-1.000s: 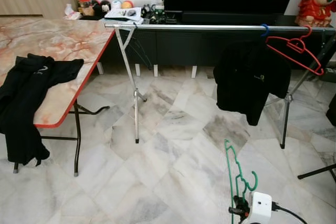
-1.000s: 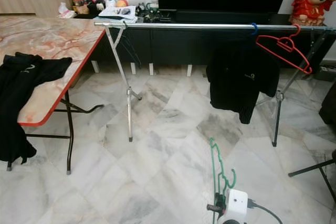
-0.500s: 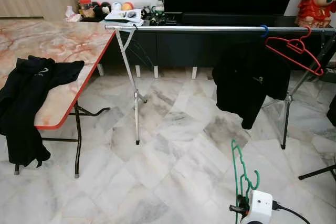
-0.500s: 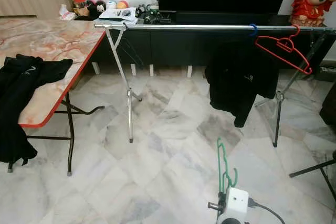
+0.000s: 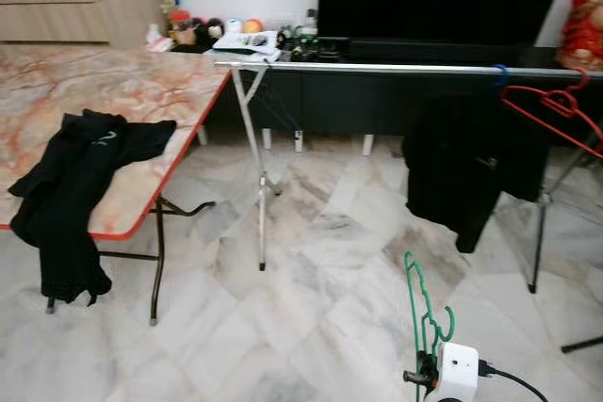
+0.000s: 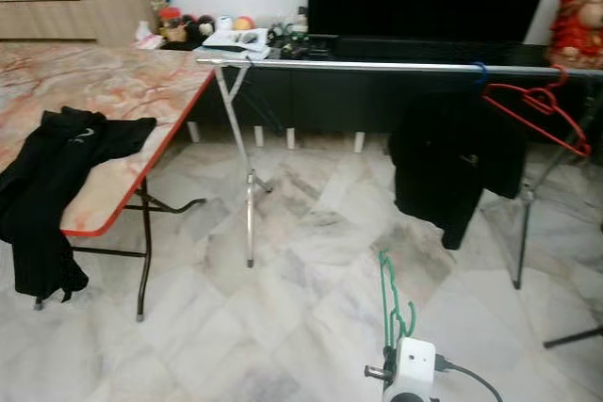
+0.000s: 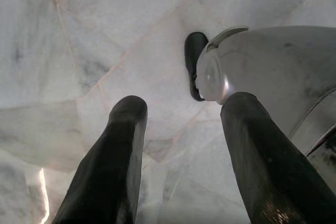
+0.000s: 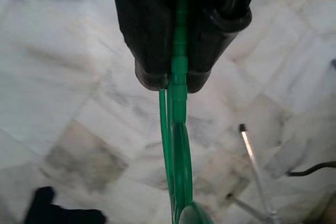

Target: Hang hanger

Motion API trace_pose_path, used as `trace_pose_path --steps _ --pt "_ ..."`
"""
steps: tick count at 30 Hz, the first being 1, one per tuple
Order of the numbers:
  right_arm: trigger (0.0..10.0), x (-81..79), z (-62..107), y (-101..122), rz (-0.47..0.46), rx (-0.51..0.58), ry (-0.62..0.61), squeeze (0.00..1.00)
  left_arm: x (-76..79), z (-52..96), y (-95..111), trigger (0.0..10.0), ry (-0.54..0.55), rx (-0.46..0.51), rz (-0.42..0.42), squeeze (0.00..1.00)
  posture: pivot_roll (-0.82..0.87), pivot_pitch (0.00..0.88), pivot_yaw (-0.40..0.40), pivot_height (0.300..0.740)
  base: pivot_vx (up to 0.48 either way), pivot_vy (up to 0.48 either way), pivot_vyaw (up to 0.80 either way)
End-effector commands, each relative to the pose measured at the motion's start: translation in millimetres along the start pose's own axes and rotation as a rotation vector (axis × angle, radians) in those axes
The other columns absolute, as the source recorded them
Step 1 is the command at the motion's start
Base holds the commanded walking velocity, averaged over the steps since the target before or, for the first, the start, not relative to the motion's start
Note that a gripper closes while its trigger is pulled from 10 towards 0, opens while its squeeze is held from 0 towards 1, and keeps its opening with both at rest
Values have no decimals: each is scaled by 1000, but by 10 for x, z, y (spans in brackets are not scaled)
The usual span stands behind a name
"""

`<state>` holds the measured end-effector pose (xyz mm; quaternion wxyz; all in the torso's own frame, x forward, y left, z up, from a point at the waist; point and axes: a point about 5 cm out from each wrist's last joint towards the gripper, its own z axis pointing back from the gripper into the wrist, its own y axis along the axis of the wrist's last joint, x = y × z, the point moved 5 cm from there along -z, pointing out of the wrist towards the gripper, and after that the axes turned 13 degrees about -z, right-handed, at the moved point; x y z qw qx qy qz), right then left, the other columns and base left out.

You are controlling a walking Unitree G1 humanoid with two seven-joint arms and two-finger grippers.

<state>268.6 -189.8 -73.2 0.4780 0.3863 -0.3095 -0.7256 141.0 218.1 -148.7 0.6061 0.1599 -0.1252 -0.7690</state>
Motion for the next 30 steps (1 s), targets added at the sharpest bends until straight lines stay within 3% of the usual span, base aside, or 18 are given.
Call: trace_pose_path --steps 1,12,16,23,30 --pt "10000 32 -3 45 16 19 -12 0 -32 12 -57 10000 7 -15 -15 0 48 0 29 740 296 0 0" --pt "10000 52 -9 65 9 25 -24 0 -34 13 -61 10000 7 -16 -14 0 48 0 29 740 296 0 0" --pt "10000 123 -53 208 2 55 -54 0 -67 30 -135 10000 7 -34 -19 0 50 0 26 740 300 0 0" --pt "10000 64 -85 285 9 77 -39 0 -129 55 -202 10000 11 -44 -16 0 50 5 25 740 303 0 0" --pt "10000 -2 -101 311 53 80 -7 0 -85 32 -126 10000 5 -34 -22 0 46 16 19 740 306 0 0"
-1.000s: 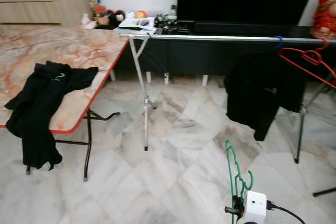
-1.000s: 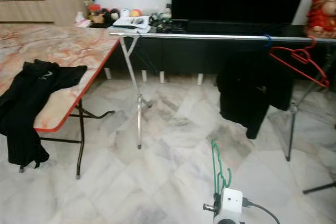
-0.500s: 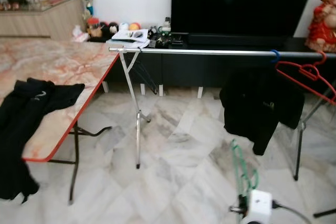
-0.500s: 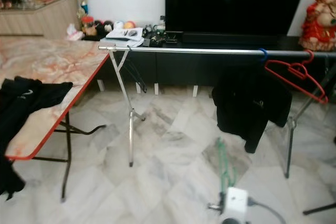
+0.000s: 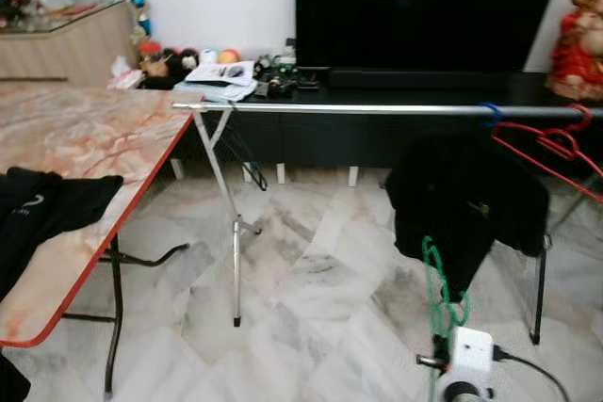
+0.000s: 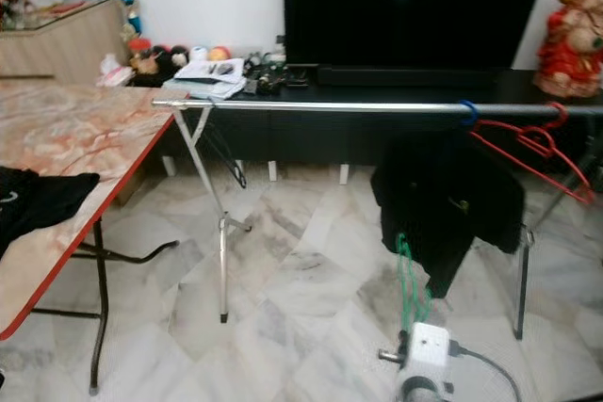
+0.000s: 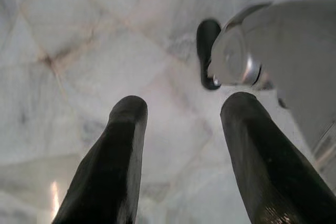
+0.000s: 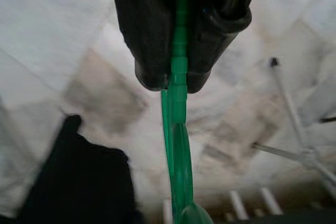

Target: Hang hanger

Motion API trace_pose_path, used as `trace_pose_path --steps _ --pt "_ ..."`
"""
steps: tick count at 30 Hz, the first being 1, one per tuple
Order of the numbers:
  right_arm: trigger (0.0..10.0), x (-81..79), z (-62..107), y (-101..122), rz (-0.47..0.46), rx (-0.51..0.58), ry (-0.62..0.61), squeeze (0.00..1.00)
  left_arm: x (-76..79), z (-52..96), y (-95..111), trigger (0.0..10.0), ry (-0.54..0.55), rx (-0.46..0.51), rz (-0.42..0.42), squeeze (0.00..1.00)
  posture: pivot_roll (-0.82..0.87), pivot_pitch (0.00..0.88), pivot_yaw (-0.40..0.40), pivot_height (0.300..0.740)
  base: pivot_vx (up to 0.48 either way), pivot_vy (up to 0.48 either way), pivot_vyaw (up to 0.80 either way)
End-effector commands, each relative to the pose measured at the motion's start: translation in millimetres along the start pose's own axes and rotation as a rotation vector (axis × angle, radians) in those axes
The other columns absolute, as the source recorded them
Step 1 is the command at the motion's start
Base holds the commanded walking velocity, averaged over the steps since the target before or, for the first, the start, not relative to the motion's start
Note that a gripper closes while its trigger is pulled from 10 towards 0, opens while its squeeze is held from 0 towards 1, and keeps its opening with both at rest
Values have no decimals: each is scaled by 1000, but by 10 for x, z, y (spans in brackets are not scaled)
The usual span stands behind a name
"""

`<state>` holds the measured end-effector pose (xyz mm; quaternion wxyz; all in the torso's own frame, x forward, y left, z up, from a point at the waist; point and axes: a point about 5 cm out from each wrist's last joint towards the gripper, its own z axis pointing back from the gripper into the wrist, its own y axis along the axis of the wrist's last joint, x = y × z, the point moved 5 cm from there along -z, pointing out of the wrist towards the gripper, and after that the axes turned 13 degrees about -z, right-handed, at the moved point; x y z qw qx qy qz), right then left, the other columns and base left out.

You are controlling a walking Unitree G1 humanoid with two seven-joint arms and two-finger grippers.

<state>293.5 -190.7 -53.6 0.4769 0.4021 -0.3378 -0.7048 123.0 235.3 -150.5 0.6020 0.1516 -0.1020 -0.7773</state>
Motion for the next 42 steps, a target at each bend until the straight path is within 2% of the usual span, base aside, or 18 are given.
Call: trace_pose_path --steps 1,11,19,27,42 --pt "10000 96 13 32 30 11 -12 0 62 -27 114 10000 -8 16 -2 0 46 16 19 740 307 0 0" --pt "10000 41 1 55 55 21 0 0 207 -69 282 10000 -23 34 -10 0 51 27 24 740 306 0 0" --pt "10000 -20 -21 85 55 28 13 0 129 -49 207 10000 -19 26 -11 0 54 27 28 740 309 0 0" --pt "10000 -61 -39 147 96 49 33 0 124 -47 200 10000 -19 27 -12 0 56 29 26 740 311 0 180" --pt "10000 -121 -124 381 81 110 18 0 133 -47 200 10000 -26 27 -23 0 58 25 24 740 313 0 102"
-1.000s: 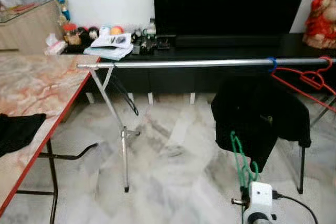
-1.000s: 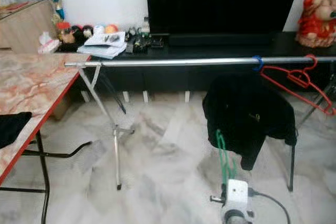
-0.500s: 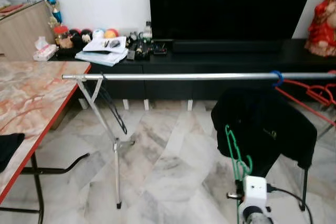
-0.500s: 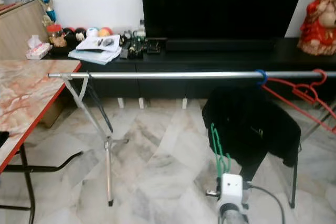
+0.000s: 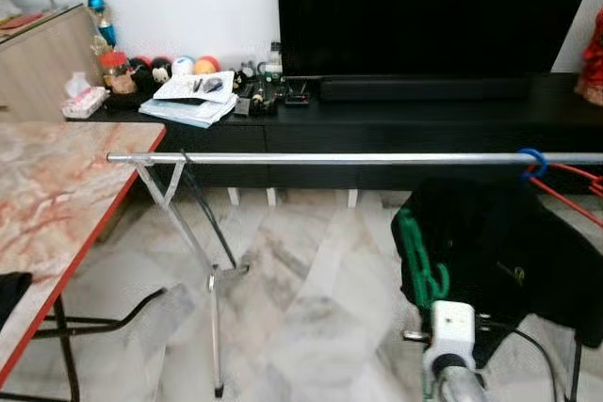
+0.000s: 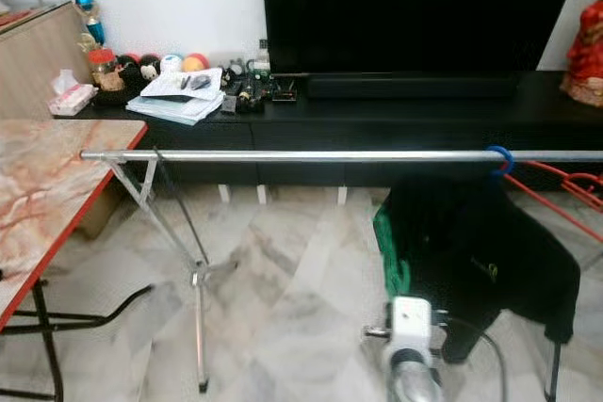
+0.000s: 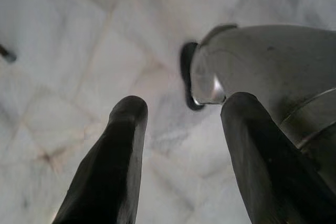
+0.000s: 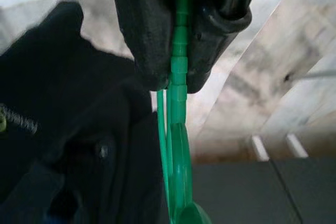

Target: Hang hanger

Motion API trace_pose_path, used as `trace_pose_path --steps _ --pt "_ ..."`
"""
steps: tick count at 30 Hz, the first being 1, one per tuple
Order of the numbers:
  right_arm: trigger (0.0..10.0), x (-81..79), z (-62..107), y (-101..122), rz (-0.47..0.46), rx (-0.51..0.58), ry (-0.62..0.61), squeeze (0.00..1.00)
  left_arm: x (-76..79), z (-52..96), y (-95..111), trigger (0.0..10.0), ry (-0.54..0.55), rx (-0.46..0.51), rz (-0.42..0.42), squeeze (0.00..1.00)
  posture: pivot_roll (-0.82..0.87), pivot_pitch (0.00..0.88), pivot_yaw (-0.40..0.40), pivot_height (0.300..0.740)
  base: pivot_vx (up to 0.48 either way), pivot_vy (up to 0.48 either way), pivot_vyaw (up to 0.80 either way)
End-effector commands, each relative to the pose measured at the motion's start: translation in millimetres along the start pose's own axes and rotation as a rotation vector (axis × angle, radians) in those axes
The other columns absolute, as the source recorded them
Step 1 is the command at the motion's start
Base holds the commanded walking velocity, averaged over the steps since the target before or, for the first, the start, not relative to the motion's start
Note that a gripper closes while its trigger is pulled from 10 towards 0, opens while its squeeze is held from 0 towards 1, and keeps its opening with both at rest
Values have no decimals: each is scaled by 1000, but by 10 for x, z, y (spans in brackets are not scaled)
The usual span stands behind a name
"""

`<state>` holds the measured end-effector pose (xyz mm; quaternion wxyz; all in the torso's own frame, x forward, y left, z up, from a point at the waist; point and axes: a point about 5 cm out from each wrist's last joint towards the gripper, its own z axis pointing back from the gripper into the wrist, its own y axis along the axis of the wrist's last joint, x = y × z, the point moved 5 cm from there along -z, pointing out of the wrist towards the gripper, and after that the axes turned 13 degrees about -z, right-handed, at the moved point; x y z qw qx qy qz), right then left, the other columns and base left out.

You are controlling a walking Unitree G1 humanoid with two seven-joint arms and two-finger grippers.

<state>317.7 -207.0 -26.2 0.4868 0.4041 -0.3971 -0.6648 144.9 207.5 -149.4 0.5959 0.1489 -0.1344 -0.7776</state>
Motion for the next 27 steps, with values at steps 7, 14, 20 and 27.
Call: trace_pose_path --steps 7,14,20,27 --pt "10000 -156 -13 3 -18 5 30 0 -84 23 -77 10000 17 -23 -29 0 61 23 24 740 313 0 0" --pt "10000 -129 -14 25 -7 18 18 0 -80 23 -80 10000 14 -24 -35 0 59 18 24 740 314 0 0" --pt "10000 -110 -40 110 -6 47 1 0 -88 24 -78 10000 21 -24 -57 0 60 11 24 740 277 0 0" --pt "10000 -32 -52 181 -10 80 -63 0 -81 23 -70 10000 16 -19 -80 0 62 2 23 740 0 0 0"
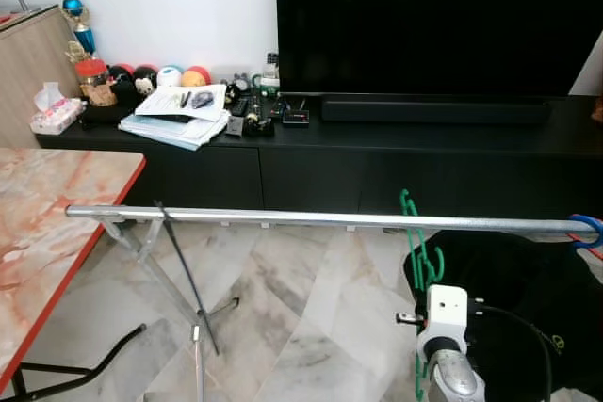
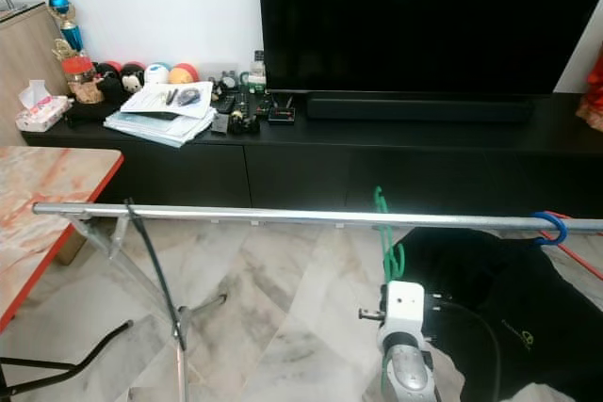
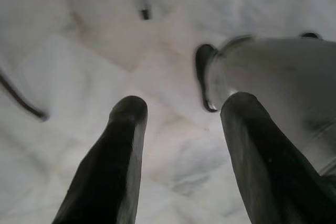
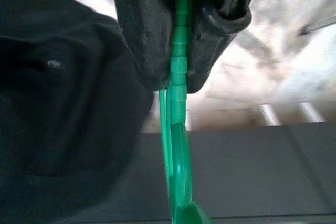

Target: Hang hanger

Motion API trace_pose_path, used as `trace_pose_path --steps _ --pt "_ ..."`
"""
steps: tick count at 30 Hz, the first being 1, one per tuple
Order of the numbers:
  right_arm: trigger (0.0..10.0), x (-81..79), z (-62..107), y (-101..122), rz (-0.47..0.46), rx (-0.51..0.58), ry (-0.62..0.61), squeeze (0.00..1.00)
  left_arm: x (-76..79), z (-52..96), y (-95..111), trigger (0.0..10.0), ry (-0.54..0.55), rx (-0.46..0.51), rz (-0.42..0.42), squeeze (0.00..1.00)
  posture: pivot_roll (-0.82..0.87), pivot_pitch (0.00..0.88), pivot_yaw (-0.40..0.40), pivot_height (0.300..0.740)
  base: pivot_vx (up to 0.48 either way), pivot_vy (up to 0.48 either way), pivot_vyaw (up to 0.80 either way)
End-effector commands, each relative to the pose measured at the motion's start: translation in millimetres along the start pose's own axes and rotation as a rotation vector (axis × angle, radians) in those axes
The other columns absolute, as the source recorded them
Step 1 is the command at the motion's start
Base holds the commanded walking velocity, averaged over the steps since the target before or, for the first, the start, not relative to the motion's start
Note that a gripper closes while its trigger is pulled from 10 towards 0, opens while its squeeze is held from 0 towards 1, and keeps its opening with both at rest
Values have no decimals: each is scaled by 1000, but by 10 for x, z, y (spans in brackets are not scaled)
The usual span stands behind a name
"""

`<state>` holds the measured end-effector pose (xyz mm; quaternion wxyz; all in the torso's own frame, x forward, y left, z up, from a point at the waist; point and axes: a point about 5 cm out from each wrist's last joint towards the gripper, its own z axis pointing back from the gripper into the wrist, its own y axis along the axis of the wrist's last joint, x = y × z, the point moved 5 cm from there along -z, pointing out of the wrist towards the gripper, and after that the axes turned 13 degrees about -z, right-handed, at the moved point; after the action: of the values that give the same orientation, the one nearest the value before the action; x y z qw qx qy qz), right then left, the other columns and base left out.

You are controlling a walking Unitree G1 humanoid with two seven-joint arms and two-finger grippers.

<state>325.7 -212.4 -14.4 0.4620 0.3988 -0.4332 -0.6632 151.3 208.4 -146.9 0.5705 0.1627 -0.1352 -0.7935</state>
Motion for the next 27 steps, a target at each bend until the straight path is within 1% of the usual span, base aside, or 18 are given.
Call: trace_pose_path --steps 1,5,10,16,18,21,26,27 --pt "10000 -40 -13 37 -14 17 -11 0 -47 27 -138 10000 5 -41 -21 0 62 2 23 740 0 0 0" --pt "10000 -13 -23 82 -38 38 -30 0 -46 28 -145 10000 2 -44 -27 0 63 0 25 740 0 0 0" --pt "10000 -68 -82 270 -40 99 -12 0 -48 29 -146 10000 0 -46 -42 0 60 0 27 740 0 0 0" --pt "10000 -93 -128 356 -37 111 -8 0 -49 29 -142 10000 -2 -44 -46 0 66 0 26 740 0 0 0" --pt "10000 -99 -144 372 -27 107 -5 0 -48 29 -140 10000 -4 -45 -48 0 67 0 25 740 0 0 0" --pt "10000 -115 -185 374 24 73 4 0 -53 29 -139 10000 -2 -46 -55 0 69 6 25 740 0 0 0" --pt "10000 -149 -217 431 39 74 28 0 -54 29 -142 10000 -1 -48 -53 0 69 6 25 740 0 0 0" --pt "10000 -163 -230 453 54 74 37 0 -54 29 -143 10000 -2 -49 -51 0 69 6 25 740 0 0 0"
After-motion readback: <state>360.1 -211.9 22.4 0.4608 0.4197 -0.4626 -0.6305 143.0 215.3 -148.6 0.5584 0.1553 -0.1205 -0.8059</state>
